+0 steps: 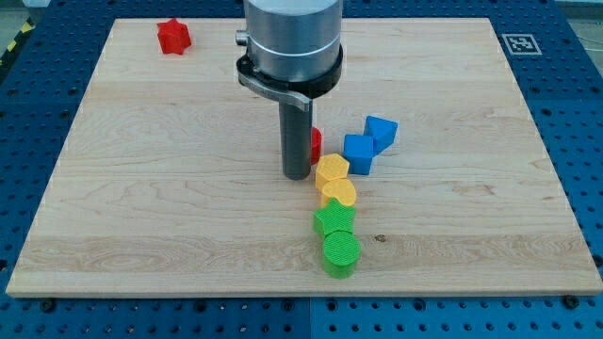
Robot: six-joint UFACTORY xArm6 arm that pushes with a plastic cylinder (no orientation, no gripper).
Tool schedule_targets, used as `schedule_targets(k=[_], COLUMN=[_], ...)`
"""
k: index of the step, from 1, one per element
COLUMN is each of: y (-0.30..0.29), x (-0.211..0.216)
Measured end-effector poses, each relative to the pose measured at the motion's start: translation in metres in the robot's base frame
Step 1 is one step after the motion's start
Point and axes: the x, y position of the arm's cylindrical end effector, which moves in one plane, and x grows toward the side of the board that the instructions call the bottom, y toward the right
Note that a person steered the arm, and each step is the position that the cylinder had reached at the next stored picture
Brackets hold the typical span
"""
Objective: Move the red circle to the center of the board
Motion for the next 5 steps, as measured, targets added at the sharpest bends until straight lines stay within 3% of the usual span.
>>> schedule_targets(k=[5], y=[0.026], x=[-0.039])
